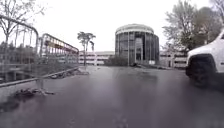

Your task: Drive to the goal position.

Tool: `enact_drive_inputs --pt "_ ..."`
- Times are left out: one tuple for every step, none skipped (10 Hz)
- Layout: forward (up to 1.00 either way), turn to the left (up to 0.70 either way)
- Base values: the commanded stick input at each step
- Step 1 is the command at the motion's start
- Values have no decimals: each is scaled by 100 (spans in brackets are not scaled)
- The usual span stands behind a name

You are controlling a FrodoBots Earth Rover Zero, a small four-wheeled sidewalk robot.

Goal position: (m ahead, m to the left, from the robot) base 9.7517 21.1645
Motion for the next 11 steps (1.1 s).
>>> enact_drive_inputs --pt "100 0" --pt "100 0" --pt "100 0" --pt "100 0" --pt "100 0" --pt "100 0" --pt "100 0" --pt "100 0" --pt "100 0" --pt "100 0" --pt "100 0"
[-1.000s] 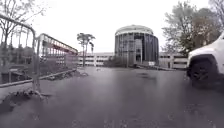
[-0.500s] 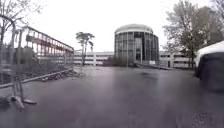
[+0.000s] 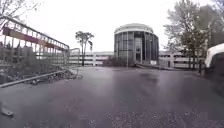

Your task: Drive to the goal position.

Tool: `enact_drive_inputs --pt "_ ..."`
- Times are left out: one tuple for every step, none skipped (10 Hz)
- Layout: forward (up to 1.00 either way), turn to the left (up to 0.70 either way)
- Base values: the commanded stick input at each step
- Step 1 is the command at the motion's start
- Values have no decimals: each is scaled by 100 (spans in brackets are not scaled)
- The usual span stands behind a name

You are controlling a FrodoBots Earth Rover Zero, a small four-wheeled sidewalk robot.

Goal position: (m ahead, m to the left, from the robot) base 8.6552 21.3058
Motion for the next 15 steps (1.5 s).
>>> enact_drive_inputs --pt "100 0" --pt "100 0" --pt "100 0" --pt "100 0" --pt "100 0" --pt "100 0" --pt "100 0" --pt "100 0" --pt "100 0" --pt "100 0" --pt "100 0" --pt "100 0" --pt "100 0" --pt "100 0" --pt "100 0"
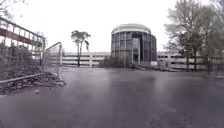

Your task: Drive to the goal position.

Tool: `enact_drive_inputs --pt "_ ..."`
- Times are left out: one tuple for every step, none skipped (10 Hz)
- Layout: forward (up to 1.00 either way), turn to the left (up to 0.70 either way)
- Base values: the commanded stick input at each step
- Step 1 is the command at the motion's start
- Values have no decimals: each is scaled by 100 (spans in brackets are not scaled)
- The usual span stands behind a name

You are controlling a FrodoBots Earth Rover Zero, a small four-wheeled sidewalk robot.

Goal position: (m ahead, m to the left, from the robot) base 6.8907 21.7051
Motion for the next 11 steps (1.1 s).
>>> enact_drive_inputs --pt "100 0" --pt "100 0" --pt "100 0" --pt "100 0" --pt "100 0" --pt "100 0" --pt "100 0" --pt "100 0" --pt "100 0" --pt "100 0" --pt "100 0"
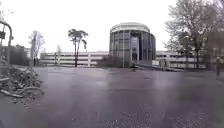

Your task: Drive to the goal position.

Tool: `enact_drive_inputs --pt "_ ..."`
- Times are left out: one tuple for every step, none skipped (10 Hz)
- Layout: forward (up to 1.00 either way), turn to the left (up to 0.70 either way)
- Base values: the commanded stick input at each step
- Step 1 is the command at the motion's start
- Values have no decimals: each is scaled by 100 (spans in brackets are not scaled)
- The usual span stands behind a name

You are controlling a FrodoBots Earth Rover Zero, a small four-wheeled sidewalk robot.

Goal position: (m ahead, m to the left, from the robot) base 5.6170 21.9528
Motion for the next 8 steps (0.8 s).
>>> enact_drive_inputs --pt "100 0" --pt "100 0" --pt "100 0" --pt "100 0" --pt "100 3" --pt "100 11" --pt "100 30" --pt "100 40"
